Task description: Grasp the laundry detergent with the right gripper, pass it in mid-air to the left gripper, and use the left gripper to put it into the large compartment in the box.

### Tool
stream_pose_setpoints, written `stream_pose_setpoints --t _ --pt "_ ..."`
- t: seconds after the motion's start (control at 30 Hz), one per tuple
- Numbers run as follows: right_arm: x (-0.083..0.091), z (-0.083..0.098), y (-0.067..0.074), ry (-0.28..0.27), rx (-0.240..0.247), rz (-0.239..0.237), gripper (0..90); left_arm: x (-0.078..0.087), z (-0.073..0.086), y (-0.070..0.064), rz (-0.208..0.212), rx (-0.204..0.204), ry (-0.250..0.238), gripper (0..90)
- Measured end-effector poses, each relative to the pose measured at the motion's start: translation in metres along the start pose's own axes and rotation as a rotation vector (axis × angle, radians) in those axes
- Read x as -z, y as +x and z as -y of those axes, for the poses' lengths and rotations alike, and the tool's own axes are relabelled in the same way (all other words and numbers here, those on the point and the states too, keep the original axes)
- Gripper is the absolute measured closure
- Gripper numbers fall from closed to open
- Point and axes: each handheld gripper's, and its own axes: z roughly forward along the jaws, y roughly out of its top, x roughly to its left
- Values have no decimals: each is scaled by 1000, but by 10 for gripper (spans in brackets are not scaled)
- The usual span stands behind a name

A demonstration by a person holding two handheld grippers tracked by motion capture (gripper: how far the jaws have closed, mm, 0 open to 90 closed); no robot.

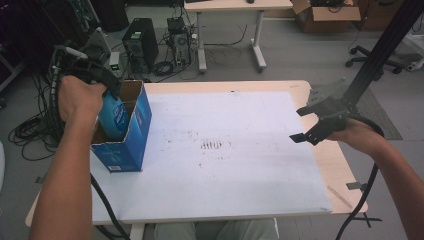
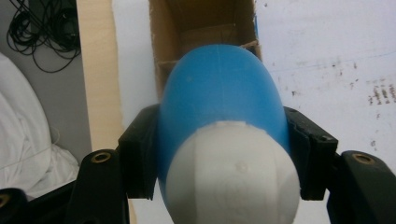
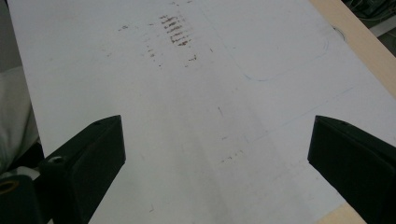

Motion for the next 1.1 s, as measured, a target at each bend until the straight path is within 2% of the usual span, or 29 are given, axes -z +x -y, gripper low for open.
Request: stream_pose_setpoints --t 0.57,1.1 --pt "0 10 0 16 -21 9 38 -67 20 0 16 -28 23 380" --pt "-4 10 1 27 -20 1 38 -97 29 2 29 -29 50 380"
